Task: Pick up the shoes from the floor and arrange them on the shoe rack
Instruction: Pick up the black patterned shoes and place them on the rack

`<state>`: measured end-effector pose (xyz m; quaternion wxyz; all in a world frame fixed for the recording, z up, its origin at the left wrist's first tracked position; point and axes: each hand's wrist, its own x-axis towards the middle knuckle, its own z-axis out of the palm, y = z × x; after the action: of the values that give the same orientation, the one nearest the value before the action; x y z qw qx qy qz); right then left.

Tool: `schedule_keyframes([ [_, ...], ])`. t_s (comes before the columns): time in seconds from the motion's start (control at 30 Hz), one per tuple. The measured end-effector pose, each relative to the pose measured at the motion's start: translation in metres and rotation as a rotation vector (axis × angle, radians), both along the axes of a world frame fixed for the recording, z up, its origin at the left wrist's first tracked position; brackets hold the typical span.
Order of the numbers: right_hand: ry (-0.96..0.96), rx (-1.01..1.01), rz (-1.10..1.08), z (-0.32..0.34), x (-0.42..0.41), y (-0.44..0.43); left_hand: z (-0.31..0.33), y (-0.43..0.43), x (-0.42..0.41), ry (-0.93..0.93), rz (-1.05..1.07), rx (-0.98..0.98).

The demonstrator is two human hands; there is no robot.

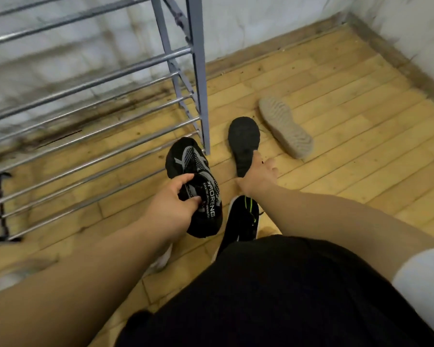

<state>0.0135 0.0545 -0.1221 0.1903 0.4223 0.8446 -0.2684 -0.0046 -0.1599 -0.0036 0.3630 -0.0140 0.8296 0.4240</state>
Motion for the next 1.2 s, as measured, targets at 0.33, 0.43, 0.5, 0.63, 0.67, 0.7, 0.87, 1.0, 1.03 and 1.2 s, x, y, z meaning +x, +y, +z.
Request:
schedule_keyframes([
  [0.33, 0.721, -0.983, -0.829, 0.11, 0.045, 0.025, 0.031, 0.003, -0.002, 0.02, 0.029, 0.083],
  [0.43, 0.798, -1.0, -0.744, 0.142, 0.075, 0.024, 0.053, 0.003, 0.011, 0.025, 0.048, 0.134],
  [0.5, 0.784, -0.986, -0.674, 0.163, 0.092, 0.022, 0.069, -0.001, 0.021, -0.02, 0.081, 0.193],
  [0.63, 0.729, -0.962, -0.464, 0.215, 0.115, 0.019, 0.103, -0.015, 0.038, -0.011, 0.116, 0.26],
  [0.67, 0.714, -0.958, -0.406, 0.23, 0.12, 0.019, 0.112, -0.02, 0.042, 0.012, 0.132, 0.285],
  [0.7, 0.695, -0.95, -0.351, 0.245, 0.123, 0.019, 0.12, -0.026, 0.044, 0.022, 0.14, 0.318],
  [0.87, 0.497, -0.95, -0.108, 0.329, 0.118, 0.011, 0.16, -0.061, 0.051, 0.046, 0.17, 0.44],
  [1.0, 0.399, -1.0, -0.022, 0.377, 0.098, -0.013, 0.18, -0.09, 0.05, 0.086, 0.233, 0.461],
  [1.03, 0.389, -1.012, -0.006, 0.385, 0.091, -0.021, 0.182, -0.097, 0.047, 0.103, 0.25, 0.46],
  [1.2, 0.4, -1.091, 0.019, 0.396, 0.052, -0.066, 0.187, -0.125, 0.032, 0.127, 0.394, 0.514],
])
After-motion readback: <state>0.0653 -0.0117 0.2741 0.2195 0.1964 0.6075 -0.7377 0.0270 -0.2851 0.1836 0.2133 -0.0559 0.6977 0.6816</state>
